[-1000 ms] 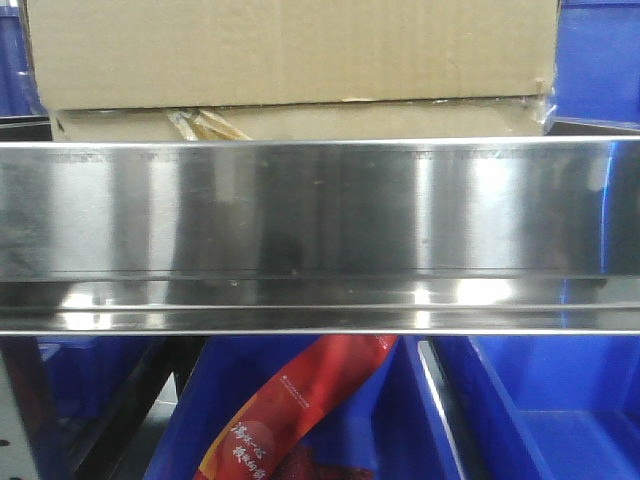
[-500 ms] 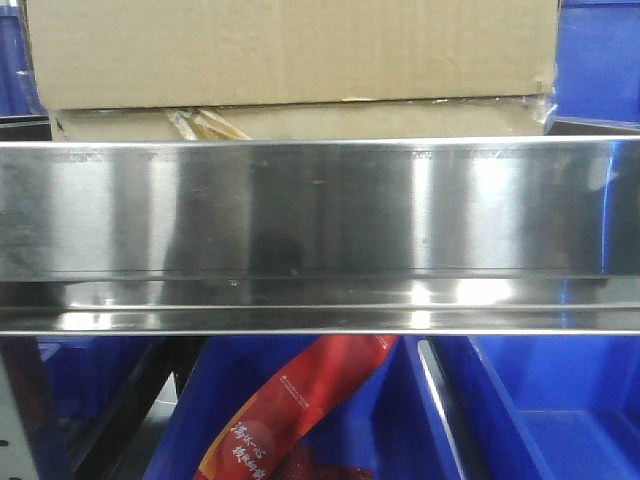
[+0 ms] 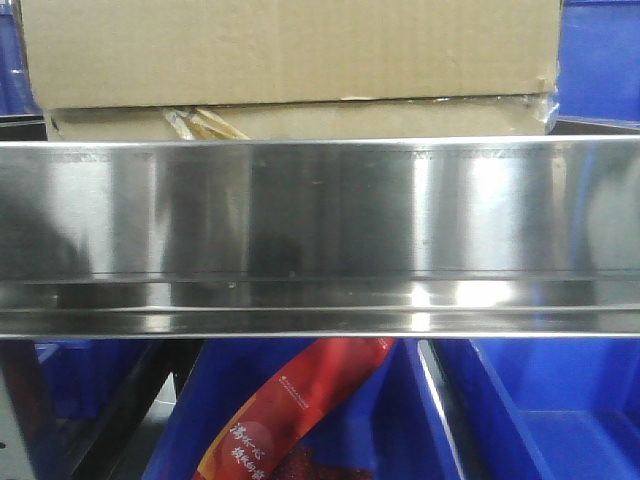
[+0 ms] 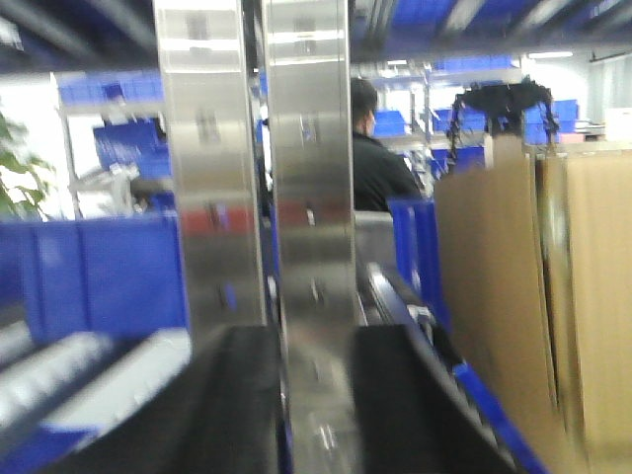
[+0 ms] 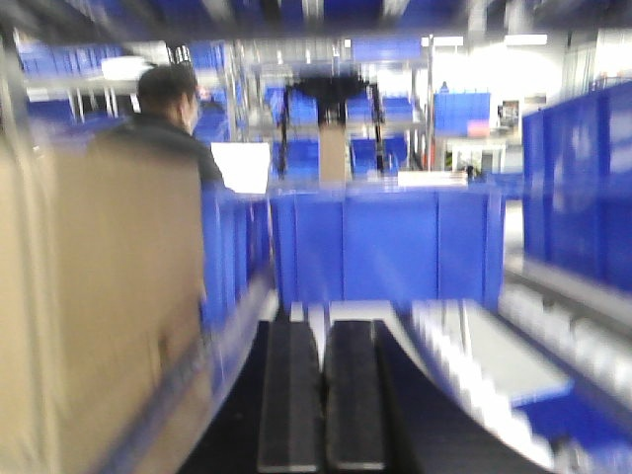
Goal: Grab carton from right shelf to conveyor
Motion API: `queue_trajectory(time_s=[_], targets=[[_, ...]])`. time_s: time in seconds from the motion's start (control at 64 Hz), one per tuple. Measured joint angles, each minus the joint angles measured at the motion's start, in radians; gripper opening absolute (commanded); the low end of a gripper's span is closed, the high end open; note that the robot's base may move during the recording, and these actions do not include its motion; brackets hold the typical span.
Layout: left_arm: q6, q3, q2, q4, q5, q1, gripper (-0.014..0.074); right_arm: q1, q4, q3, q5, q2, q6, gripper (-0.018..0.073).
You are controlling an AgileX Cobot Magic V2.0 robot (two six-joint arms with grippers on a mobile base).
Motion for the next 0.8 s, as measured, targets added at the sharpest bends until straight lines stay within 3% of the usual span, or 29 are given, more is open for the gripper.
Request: queue_trajectory(time_s=[0.125, 0.281, 0.375, 0.594, 0.797], targets=[[0.0, -0.134, 0.097, 0.005, 0.063, 0.0, 0.0367, 0.0, 0.004, -0.107, 0.035, 0.067, 0.0, 0.0289], [0.0, -0.273, 0.227, 0.001, 0.109, -0.034, 0.0405, 0.0, 0.006, -0.169, 0.04, 0.161, 0.0, 0.058], [0.0, -0.327, 0.291, -0.004, 0.135, -0.087, 0.0415, 0.0, 0.006, -0.172, 0.047, 0.2, 0.0, 0.0566], [0.0, -0.483, 0.466, -0.005, 0.228, -0.312, 0.0414, 0.002, 0.006, -0.201, 0.076, 0.276, 0.0, 0.056], [0.0, -0.657, 0.696, -0.007, 0.266, -0.49, 0.0414, 0.072, 0.023, -0.382, 0.157, 0.4, 0.0, 0.056]])
